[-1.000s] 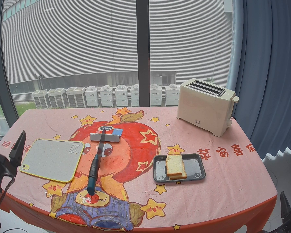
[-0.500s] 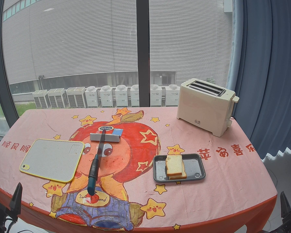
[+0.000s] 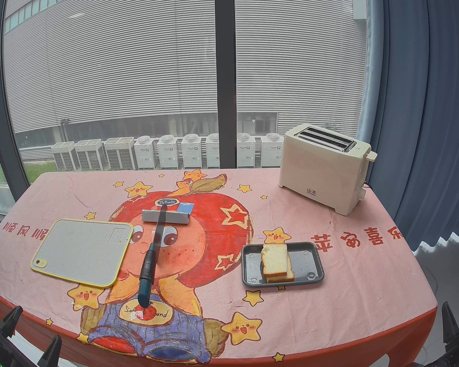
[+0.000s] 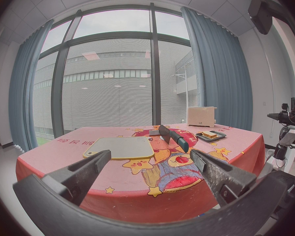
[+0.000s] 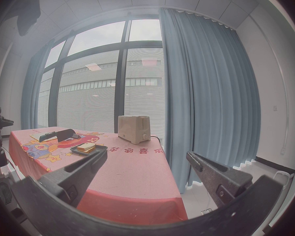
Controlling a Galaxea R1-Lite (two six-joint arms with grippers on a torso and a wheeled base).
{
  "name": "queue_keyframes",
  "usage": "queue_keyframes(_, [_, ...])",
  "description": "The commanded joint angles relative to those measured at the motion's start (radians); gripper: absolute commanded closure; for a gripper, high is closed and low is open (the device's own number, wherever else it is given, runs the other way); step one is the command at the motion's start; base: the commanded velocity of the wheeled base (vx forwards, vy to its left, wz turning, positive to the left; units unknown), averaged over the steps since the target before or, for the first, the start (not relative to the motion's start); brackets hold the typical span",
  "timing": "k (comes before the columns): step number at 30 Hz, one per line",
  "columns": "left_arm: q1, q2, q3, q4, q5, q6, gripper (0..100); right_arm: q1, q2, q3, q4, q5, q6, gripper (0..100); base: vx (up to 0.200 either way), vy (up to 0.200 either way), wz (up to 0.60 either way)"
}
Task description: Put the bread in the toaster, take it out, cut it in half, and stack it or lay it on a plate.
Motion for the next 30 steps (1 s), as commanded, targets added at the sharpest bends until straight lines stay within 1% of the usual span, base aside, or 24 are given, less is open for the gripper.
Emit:
queue_keyframes(1, [0.018, -0.003, 0.014, 0.01, -0.006, -0.008, 0, 0.0, -0.016, 0.017, -0.001, 0.001, 0.0, 0, 0.0, 0.0, 0.0])
queue_keyframes(2, [0.044, 0.002, 0.014, 0.01, -0.004, -0.008, 0, 0.0, -0.016, 0.017, -0.001, 0.001, 0.0, 0, 0.0, 0.0, 0.0])
queue_keyframes(4, [0.134, 0.003, 0.015, 0.008, -0.003, -0.008, 0, 0.0, -0.016, 0.017, -0.001, 0.001, 0.0, 0, 0.0, 0.0, 0.0])
queue_keyframes(5, [0.177, -0.008, 0.015, 0.006, -0.004, -0.002, 0, 0.0, -0.016, 0.017, -0.001, 0.001, 0.0, 0, 0.0, 0.0, 0.0])
queue_keyframes(6, [0.199, -0.014, 0.017, 0.006, -0.007, 0.004, 0, 0.0, -0.016, 0.017, -0.001, 0.001, 0.0, 0, 0.0, 0.0, 0.0])
queue_keyframes(7, [0.197, -0.017, 0.018, 0.0, -0.009, 0.016, 0, 0.0, -0.016, 0.017, -0.001, 0.001, 0.0, 0, 0.0, 0.0, 0.0])
queue_keyframes(9, [0.165, -0.06, 0.018, -0.003, -0.021, 0.029, 0, 0.0, -0.016, 0.017, -0.001, 0.001, 0.0, 0, 0.0, 0.0, 0.0])
queue_keyframes(12, [0.162, -0.072, 0.018, -0.001, -0.033, 0.032, 0, 0.0, -0.016, 0.017, 0.001, 0.001, 0.0, 0, 0.0, 0.0, 0.0])
queue_keyframes(18, [0.162, -0.072, 0.018, -0.003, -0.033, 0.032, 0, 0.0, -0.016, 0.017, -0.001, 0.001, 0.0, 0, 0.0, 0.0, 0.0])
queue_keyframes(19, [0.163, -0.071, 0.018, -0.001, -0.015, 0.02, 0, 0.0, -0.016, 0.017, 0.001, 0.001, 0.0, 0, 0.0, 0.0, 0.0])
queue_keyframes(20, [0.162, -0.071, 0.018, -0.001, -0.012, 0.009, 0, 0.0, -0.016, 0.017, -0.001, 0.001, 0.0, 0, 0.0, 0.0, 0.0])
queue_keyframes(21, [0.163, -0.071, 0.017, 0.0, -0.018, 0.006, 0, 0.0, -0.016, 0.017, -0.001, 0.001, 0.0, 0, 0.0, 0.0, 0.0])
queue_keyframes(22, [0.162, -0.071, 0.017, -0.001, -0.012, 0.003, 0, 0.0, -0.016, 0.017, -0.001, 0.001, 0.0, 0, 0.0, 0.0, 0.0])
queue_keyframes(30, [0.162, -0.071, 0.017, -0.001, -0.013, 0.001, 0, 0.0, -0.016, 0.017, -0.001, 0.001, 0.0, 0, 0.0, 0.0, 0.0])
